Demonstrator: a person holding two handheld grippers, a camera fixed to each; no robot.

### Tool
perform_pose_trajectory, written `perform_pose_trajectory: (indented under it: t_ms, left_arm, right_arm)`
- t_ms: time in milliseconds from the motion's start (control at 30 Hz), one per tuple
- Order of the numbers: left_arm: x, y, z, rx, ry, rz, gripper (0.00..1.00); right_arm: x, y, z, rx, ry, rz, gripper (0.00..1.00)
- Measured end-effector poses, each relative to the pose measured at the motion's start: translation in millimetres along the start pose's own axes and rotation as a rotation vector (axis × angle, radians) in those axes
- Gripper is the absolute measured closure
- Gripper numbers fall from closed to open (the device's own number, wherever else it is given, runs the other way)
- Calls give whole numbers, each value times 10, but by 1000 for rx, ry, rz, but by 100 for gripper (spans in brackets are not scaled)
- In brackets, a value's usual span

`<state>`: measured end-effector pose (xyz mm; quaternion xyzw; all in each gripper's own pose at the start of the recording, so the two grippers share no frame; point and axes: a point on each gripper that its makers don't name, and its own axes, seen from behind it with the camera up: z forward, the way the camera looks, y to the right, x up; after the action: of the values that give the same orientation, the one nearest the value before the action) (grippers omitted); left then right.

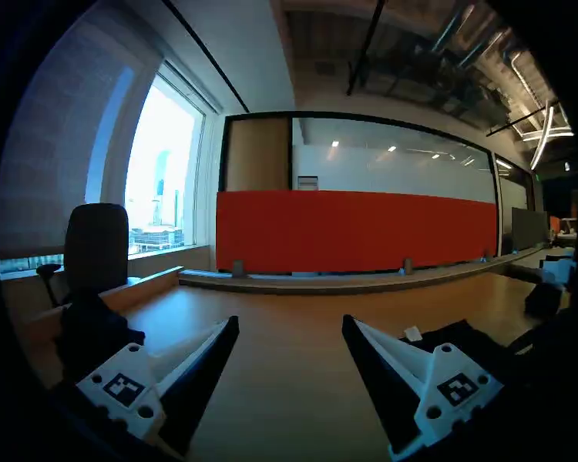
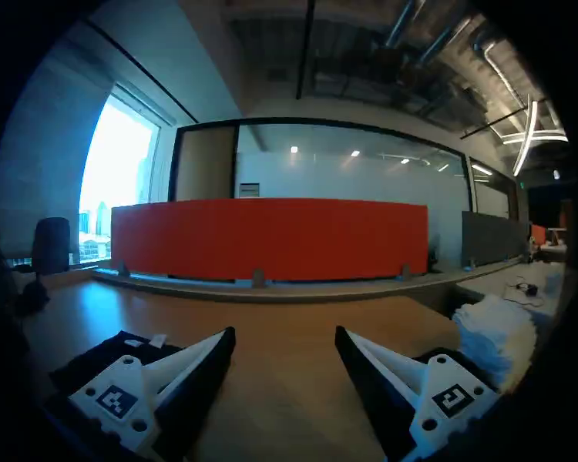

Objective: Fold towel

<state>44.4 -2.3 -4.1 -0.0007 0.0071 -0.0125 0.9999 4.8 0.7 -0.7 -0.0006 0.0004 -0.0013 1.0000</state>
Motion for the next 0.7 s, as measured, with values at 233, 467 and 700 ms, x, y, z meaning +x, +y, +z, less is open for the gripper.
perform_pose_trajectory:
  t_ms: [233, 467, 700]
  left_arm:
    - [647, -15, -21, -2, 5, -17, 1]
    - [1305, -27, -91, -7, 8, 18, 0]
    - [1784, 15, -186, -19, 7, 28, 0]
  right_arm:
    - [484, 2, -78, -2, 8, -24, 0]
    - [1113, -42, -182, 3, 24, -8, 0]
    - [1568, 1, -297, -13, 28, -11, 0]
